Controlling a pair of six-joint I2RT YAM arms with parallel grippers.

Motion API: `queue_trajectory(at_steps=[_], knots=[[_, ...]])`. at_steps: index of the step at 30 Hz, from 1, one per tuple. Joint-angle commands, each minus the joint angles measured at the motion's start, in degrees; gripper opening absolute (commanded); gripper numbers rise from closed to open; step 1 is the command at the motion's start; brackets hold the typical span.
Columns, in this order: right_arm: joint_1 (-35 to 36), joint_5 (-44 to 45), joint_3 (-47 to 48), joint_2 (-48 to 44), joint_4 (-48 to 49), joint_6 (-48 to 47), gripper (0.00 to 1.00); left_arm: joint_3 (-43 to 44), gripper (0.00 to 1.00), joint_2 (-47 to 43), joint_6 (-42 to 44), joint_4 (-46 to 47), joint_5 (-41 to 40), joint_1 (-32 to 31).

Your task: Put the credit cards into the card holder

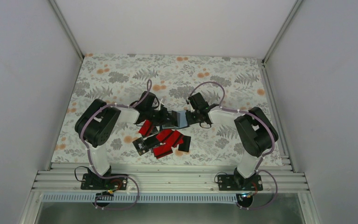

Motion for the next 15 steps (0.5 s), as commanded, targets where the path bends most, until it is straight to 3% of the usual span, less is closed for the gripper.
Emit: queue_trajectory(at_steps=[1, 15], knots=[[0.7, -0.8, -3.4, 1.3, -5.2, 0.3, 0.04, 0.8, 0.02, 0.9, 0.4, 1.5, 0.4, -0.1], [0.9, -1.8, -3.6, 0.9, -5.4, 1.0, 0.04, 0.9, 0.02, 1.2, 3.5, -0.7, -1.8, 0.4]])
